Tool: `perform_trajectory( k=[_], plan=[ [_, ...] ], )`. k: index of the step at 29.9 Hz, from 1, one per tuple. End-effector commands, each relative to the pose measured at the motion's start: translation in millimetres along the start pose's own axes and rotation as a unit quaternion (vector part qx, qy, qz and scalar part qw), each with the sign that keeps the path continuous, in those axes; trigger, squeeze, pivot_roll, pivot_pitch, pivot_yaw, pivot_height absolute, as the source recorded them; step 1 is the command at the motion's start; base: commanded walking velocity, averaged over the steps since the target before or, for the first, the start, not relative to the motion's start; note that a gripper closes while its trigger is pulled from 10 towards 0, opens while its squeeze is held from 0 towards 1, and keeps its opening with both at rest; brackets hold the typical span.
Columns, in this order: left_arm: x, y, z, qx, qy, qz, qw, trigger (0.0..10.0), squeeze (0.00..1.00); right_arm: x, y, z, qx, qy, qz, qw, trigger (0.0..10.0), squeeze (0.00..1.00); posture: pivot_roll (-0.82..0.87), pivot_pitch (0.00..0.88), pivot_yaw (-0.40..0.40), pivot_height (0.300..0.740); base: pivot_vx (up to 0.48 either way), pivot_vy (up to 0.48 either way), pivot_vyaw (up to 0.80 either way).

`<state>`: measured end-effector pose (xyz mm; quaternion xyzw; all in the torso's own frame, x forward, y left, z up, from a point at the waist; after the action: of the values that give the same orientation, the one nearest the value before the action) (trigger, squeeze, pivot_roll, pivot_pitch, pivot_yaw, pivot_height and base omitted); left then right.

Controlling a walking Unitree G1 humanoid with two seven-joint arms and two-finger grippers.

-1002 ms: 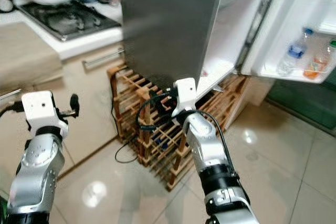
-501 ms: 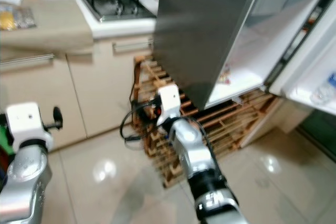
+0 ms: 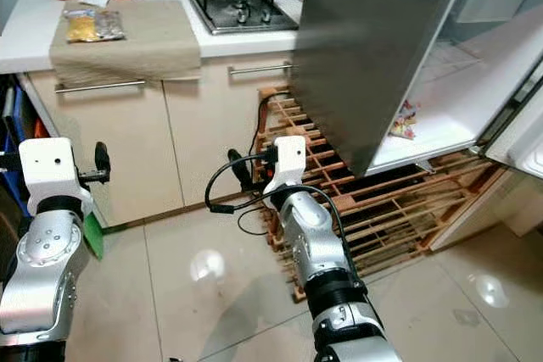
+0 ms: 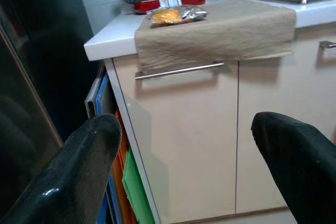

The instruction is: Restocking fridge

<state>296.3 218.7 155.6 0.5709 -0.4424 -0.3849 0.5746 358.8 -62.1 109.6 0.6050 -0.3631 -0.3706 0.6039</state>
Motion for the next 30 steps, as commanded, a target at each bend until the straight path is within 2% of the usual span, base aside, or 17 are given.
perform_trajectory(
  k=[1,5,6,8,11,12,14,17,23,27,28,30],
  plan=[
    [-0.2,-9.4,1.8,-0.022,-0.007,0.004,1.000,10.0,0.00,6.5,-0.1,2.5,0.004,-0.013,0.000,1.000,10.0,0.03,0.08,0.000,-0.040,0.740,0.000,0.000,0.44],
    [-4.5,-24.3,9.9,-0.055,0.000,0.030,0.998,10.0,0.00,12.9,-4.0,6.0,-0.004,-0.013,0.015,1.000,10.0,0.04,0.09,0.000,-0.067,0.740,0.000,0.000,0.43],
    [-4.5,-30.4,13.7,-0.067,0.005,0.044,0.997,10.0,0.00,15.9,-5.2,6.3,-0.010,-0.010,0.023,1.000,10.0,0.09,0.09,0.000,-0.077,0.740,0.000,0.000,0.43],
    [1.1,-32.3,10.6,-0.068,0.001,0.058,0.996,10.0,0.00,16.5,-2.0,4.1,-0.006,0.001,0.051,0.999,10.0,0.07,0.08,0.000,-0.083,0.740,0.000,0.000,0.43],
    [4.5,-28.4,5.0,-0.059,-0.006,0.059,0.996,10.0,0.00,17.5,-1.6,1.6,-0.013,-0.009,0.053,0.998,10.0,0.04,0.08,0.000,-0.081,0.740,0.000,0.000,0.14],
    [8.4,-22.6,-1.1,-0.048,-0.019,0.052,0.997,10.0,0.00,19.6,0.6,0.4,-0.012,-0.020,0.046,0.999,10.0,0.02,0.07,0.000,-0.071,0.740,0.000,0.296,0.00],
    [14.0,-14.2,-8.7,-0.033,-0.037,0.042,0.998,10.0,0.00,22.6,2.8,0.7,-0.008,-0.034,0.039,0.999,10.0,0.06,0.06,0.000,-0.054,0.740,0.139,0.343,0.35],
    [15.9,-13.4,-13.7,-0.041,-0.023,0.036,0.998,10.0,0.00,27.3,4.0,2.3,-0.006,-0.048,0.037,0.998,10.0,0.07,0.04,0.000,-0.045,0.740,0.271,0.084,0.68],
    [20.0,-21.1,-11.1,-0.060,-0.005,0.079,0.995,10.0,0.00,33.4,5.5,2.8,-0.004,-0.050,0.041,0.998,10.0,0.08,0.04,0.000,-0.053,0.740,0.000,0.000,0.67],
    [32.2,-17.4,-8.1,-0.049,-0.018,0.078,0.996,10.0,0.00,38.6,9.1,3.1,0.000,-0.043,0.038,0.998,10.0,0.08,0.03,0.000,-0.059,0.740,0.000,0.000,0.65],
    [37.6,-17.2,-6.5,-0.045,-0.028,0.061,0.997,10.0,0.00,40.1,9.6,3.2,0.000,-0.042,0.028,0.999,10.0,0.09,0.03,0.000,-0.062,0.740,0.000,0.000,0.64],
    [39.8,-17.1,-6.0,-0.044,-0.031,0.058,0.997,10.0,0.00,40.3,9.7,3.3,0.001,-0.040,0.024,0.999,10.0,0.09,0.02,0.000,-0.064,0.740,0.000,0.000,0.64]
  ],
)
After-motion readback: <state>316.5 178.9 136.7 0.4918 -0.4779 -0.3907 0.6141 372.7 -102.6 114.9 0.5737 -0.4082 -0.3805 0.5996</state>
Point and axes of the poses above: a point about 5 cm out from each wrist's last joint towards the gripper, its own z axis pointing back from the gripper into the wrist, its own y axis along the axis of the wrist's last joint, x = y × z, the point moved 2 cm from there along -z, pointing out of the wrist towards the gripper, and after that the axes turned 15 degrees about z, right-handed, at the moved point
